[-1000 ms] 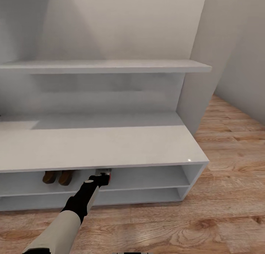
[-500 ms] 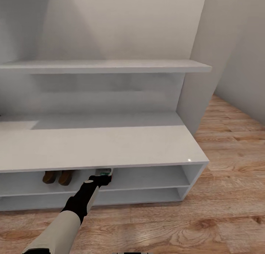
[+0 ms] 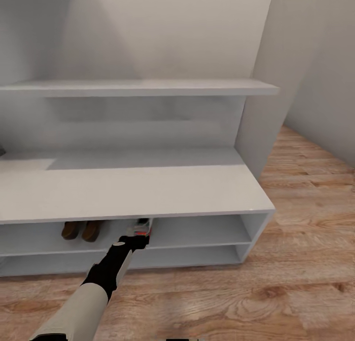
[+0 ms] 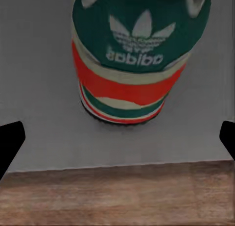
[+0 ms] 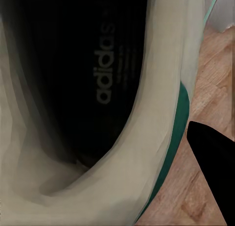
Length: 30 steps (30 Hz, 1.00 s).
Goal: Pick up the two gym shoes and the two sandals from the corridor floor and place them onto the hallstand (shoe rack) in the corridor, making sure they are on the rack and not on the floor. Arrange them so the two gym shoes are next to each other and the two sandals are next to each other.
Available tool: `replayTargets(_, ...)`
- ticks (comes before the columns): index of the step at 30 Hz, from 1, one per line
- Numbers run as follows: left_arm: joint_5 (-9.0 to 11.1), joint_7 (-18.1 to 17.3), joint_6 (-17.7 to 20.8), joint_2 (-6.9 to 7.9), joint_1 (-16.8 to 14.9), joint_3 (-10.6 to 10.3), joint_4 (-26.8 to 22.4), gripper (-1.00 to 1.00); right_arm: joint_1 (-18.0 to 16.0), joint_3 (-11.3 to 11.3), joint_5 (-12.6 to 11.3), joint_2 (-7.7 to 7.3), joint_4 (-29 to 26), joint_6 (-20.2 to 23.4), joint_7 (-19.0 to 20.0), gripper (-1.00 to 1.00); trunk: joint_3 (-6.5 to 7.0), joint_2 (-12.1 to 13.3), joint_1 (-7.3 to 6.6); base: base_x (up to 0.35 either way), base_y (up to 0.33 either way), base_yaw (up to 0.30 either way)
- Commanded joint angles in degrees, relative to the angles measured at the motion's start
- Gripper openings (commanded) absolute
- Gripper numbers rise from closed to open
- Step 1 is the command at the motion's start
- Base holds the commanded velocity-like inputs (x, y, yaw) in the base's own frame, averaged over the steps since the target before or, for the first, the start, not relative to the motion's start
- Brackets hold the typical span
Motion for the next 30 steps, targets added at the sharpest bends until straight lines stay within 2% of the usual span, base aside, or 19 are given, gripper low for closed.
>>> replayTargets(1, -0.5, -0.1, 0.3, -0.07, 0.0, 0.3, -0.1, 1.00, -0.1, -0.2, 0.6, 0.02, -0.1, 0.2, 0.5, -1.00, -0.05, 0.0, -0.04, -0.308, 0.000, 0.000)
replayTargets(23, -0.5, -0.1, 0.2, -0.07, 0.1, 0.6, -0.1, 1.00, -0.1, -0.2, 0.6, 0.02, -0.1, 0.2, 0.5, -1.00, -0.05, 0.0, -0.04, -0.334, 0.000, 0.000)
replayTargets(28, -0.5, -0.2, -5.7, -0.07, 0.3, 0.6, 0.4, 1.00, -0.1, -0.2, 0.6, 0.02, -0.1, 0.2, 0.5, -1.00, -0.05, 0.0, -0.04, -0.312, 0.080, 0.000)
replayTargets(30, -0.5, -0.2, -6.8, -0.05, 0.5, 0.6, 0.7, 1.00, -0.1, -0.2, 0.6, 0.02, -0.1, 0.2, 0.5, -1.00, -0.05, 0.0, -0.04, -0.254, 0.166, 0.000)
